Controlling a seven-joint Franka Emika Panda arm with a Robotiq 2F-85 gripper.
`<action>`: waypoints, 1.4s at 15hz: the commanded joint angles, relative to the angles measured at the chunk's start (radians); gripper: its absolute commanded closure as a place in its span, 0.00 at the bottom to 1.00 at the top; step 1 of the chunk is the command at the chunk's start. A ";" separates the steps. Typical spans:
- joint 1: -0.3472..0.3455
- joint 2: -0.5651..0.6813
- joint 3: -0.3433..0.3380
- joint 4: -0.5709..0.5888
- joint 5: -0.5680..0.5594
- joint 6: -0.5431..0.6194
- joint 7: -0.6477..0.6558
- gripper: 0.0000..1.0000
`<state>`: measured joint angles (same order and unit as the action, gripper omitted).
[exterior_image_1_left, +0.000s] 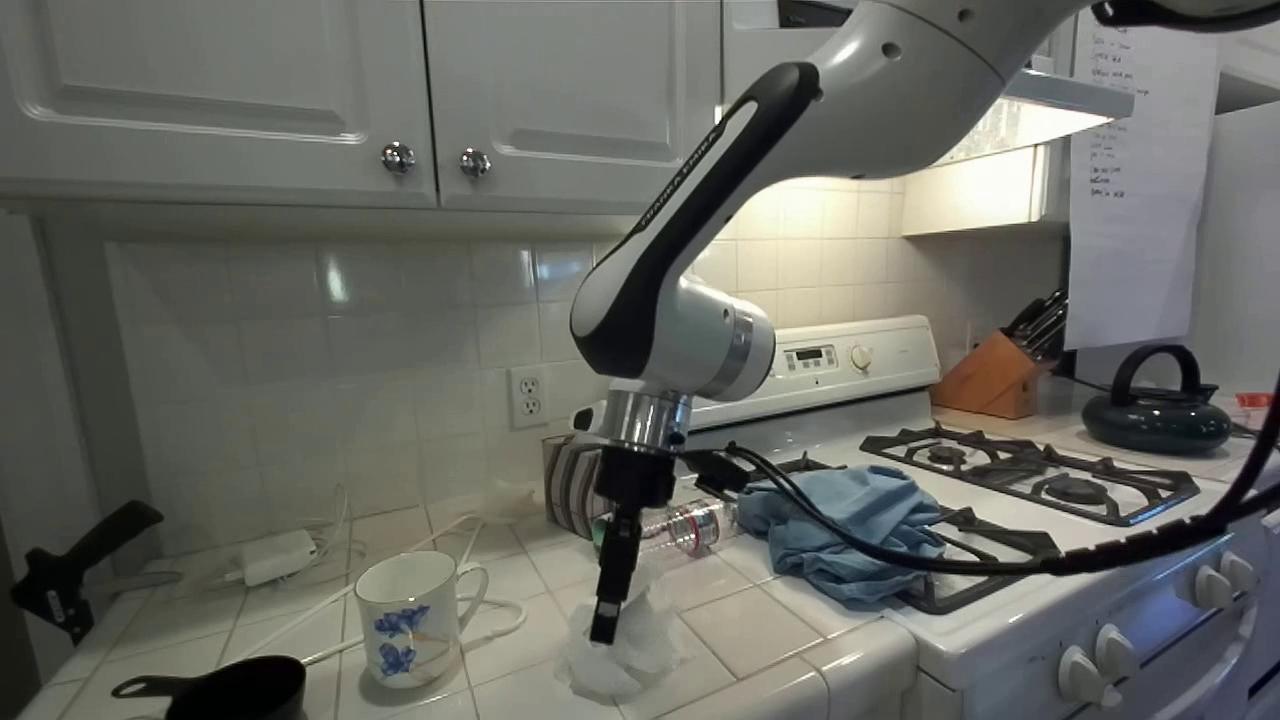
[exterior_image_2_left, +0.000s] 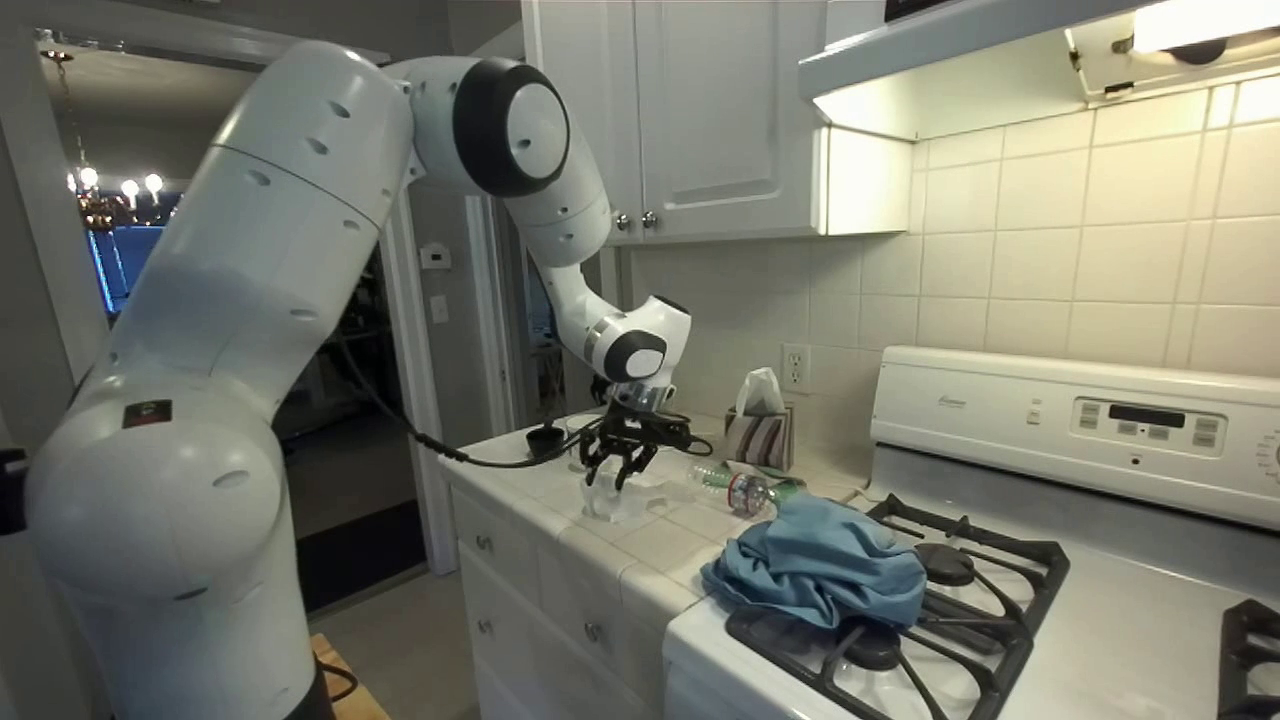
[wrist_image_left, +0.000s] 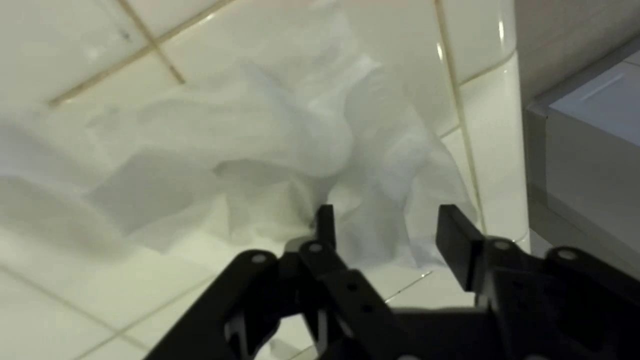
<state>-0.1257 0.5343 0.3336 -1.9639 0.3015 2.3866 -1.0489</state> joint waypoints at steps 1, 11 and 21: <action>0.057 -0.113 -0.050 -0.062 -0.050 0.018 0.030 0.12; 0.166 -0.032 -0.145 -0.079 -0.235 0.119 0.120 0.00; 0.245 0.061 -0.184 -0.071 -0.410 0.353 0.319 0.36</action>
<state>0.0902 0.5810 0.1825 -2.0369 -0.0356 2.7088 -0.8179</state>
